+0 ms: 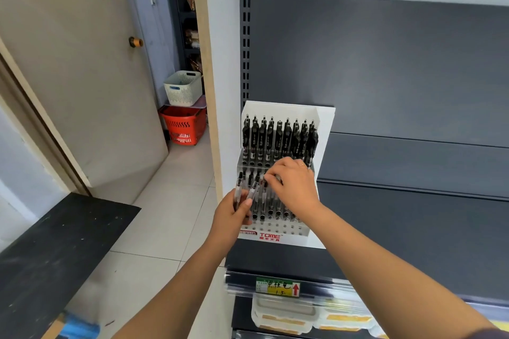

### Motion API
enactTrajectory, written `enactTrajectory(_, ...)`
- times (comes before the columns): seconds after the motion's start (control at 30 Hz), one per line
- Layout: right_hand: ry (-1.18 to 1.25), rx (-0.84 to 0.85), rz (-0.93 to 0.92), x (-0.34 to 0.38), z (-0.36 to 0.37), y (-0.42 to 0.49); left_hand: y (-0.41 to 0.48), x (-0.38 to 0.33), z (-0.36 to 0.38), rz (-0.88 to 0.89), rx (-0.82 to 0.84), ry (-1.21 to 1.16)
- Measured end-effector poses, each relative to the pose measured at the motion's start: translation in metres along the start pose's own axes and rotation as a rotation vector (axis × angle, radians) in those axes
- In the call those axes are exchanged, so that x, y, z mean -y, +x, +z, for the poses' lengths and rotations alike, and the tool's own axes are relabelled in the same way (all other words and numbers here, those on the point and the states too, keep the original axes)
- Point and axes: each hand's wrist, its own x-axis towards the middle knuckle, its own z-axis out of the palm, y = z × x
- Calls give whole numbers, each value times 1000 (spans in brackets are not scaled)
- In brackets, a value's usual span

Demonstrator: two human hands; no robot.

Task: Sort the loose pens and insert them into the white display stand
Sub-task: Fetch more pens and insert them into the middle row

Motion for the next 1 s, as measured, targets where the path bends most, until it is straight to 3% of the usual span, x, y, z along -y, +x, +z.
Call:
enactTrajectory(0.13,225,-15,55,2,-15,-1,2,-3,10,29,24,-7)
enactTrajectory(0.3,338,98,62,-3,-25,-8,6,-8,27,72,107,1)
enactTrajectory(0.5,511,100,120,-14,-35,-17,8,-9,41,108,197,41)
enactTrajectory(0.67,597,18,160,-16,-45,-13,14,-17,36,193,133,135)
enactTrajectory(0.8,528,-74,144,-16,-44,-7,22,-17,26,156,12,115)
enactTrajectory(1.0,303,-16,64,-13,-19,-7,22,-9,19,139,9,186)
